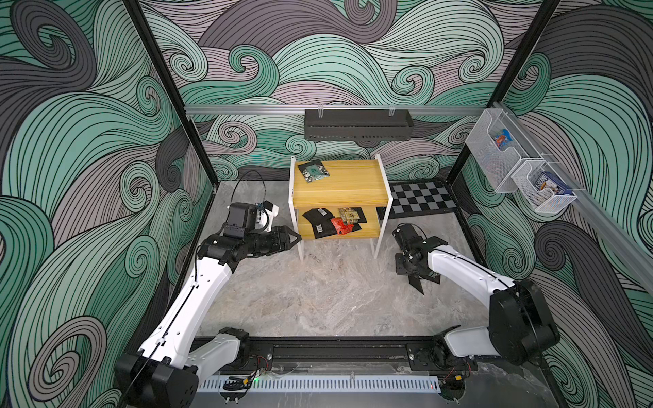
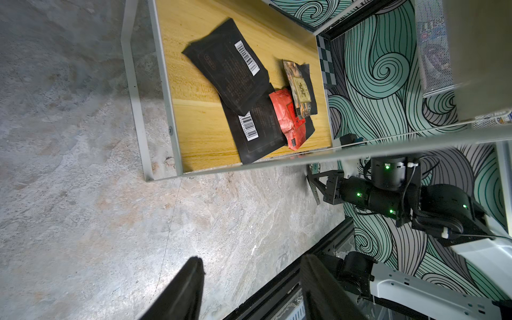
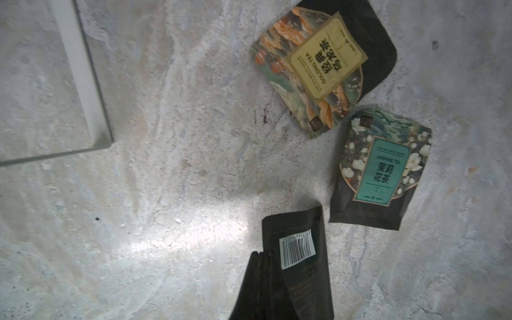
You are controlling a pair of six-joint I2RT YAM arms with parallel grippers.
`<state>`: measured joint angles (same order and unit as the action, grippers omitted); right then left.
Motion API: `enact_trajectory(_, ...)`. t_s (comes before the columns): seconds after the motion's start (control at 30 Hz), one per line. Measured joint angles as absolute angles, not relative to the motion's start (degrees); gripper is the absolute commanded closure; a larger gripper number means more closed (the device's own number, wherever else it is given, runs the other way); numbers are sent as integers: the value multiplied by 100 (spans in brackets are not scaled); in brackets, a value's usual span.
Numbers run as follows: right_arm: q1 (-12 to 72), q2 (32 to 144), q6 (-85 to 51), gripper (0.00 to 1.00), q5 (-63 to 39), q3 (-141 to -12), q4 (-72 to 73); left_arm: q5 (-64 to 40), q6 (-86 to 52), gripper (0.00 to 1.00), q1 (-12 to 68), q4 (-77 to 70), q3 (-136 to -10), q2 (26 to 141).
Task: Remove the tea bags from the shelf
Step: Place the tea bag at the center of the board, then pick up the tea bag from the shelf.
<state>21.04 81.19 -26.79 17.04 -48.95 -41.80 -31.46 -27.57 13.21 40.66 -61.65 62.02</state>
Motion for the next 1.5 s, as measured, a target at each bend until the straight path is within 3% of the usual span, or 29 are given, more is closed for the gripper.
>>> enact_trajectory(0.47,2274,8416,-3118,100,926,-4709,-3647,-3129,-2757,41,1321,4066,-6165,6204)
enact_trajectory(0.57,2318,8416,-3175,93,836,-4709,-3575,-3129,-2757,41,1321,4066,-6165,6204)
enact_trajectory(0.73,2329,8416,-3247,69,735,-4709,-3500,-3129,-2757,40,1321,4066,-6165,6204)
enact_trajectory(1.03,2342,8204,-3247,67,624,-4709,-3487,-3127,-2755,41,1321,4066,-6167,6206)
enact_trajectory(1.5,2344,6812,-3055,57,696,-4711,-3739,-3103,-2757,41,1321,4158,-6565,6252)
